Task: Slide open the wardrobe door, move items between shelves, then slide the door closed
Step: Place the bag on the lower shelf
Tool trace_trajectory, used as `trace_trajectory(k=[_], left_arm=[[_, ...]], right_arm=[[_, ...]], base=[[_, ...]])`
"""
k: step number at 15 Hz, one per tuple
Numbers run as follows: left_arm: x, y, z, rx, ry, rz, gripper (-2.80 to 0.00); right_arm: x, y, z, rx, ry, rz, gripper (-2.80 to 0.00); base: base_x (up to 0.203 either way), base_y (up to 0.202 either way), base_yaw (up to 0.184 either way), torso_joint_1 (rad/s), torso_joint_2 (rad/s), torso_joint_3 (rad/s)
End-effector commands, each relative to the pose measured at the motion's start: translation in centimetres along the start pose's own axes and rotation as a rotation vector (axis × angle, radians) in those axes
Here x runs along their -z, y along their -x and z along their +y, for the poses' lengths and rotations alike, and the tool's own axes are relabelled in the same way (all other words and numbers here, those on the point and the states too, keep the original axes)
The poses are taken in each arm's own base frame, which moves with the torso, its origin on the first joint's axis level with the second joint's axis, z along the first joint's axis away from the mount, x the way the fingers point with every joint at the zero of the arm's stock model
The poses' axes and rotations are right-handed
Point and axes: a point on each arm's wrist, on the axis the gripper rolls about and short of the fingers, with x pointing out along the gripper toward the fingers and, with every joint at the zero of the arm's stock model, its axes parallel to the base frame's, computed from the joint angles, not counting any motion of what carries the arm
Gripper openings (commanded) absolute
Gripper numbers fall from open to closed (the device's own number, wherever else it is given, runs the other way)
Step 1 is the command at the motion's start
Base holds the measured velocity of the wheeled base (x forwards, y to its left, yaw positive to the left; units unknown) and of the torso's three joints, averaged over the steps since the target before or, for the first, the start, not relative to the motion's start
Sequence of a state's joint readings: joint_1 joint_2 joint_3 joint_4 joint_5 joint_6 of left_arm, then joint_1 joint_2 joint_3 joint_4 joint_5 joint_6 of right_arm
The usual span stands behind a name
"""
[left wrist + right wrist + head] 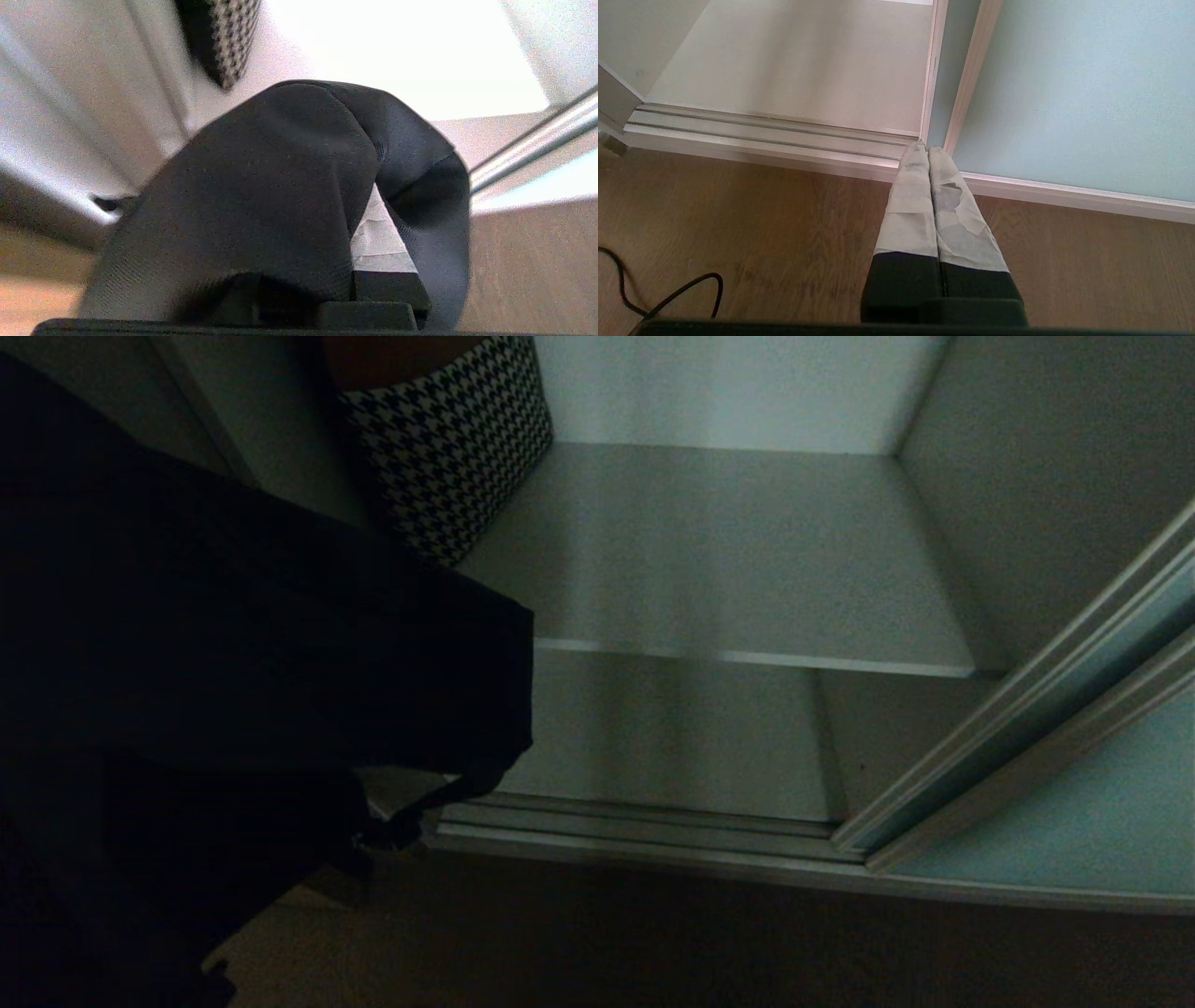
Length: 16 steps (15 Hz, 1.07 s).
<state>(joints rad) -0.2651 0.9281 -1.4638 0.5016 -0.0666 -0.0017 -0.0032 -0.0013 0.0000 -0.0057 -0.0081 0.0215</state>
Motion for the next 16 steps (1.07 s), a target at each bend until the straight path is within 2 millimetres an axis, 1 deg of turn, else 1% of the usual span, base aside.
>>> trace_trajectory(k=[1,4,6,10,12,16], left_arm=[[0.3,2.4,-0.2,-0.028,0.002,-0.012,-2.8],[1.4,4.2,-0.8,-0.069,0.014,0.025,-2.8],[2.1,4.7,-1.3,-0.138,0.016,0.04,-2.8],[4.5,6.5,-2.0,-0.205,-0.039,0.061,-2.8],[5.3,7.3,-2.4,-0.225,-0.048,0.055,-2.8],[7.0,8.3,-2.8,-0.245,-0.054,0.066,-2.8]], right_arm=[[0.0,0.0,0.0,-0.001,0.0,-0.001,-2.8],[0.0,0.0,0.0,-0.001,0.0,-0.001,-2.8],[0.0,0.0,0.0,-0.001,0.0,-0.001,-2.8],[0.0,0.0,0.0,-0.001,0.0,-0.001,-2.8],[0.0,0.0,0.0,-0.001,0.0,-0.001,-2.8],[0.0,0.0,0.0,-0.001,0.0,-0.001,-2.8]], base=[[0.0,0.0,0.0,0.0,0.0,0.0],[0.0,0.0,0.0,0.0,0.0,0.0],[0.0,0.0,0.0,0.0,0.0,0.0],[0.0,0.0,0.0,0.0,0.0,0.0],[0.0,0.0,0.0,0.0,0.0,0.0],[0.0,0.0,0.0,0.0,0.0,0.0]])
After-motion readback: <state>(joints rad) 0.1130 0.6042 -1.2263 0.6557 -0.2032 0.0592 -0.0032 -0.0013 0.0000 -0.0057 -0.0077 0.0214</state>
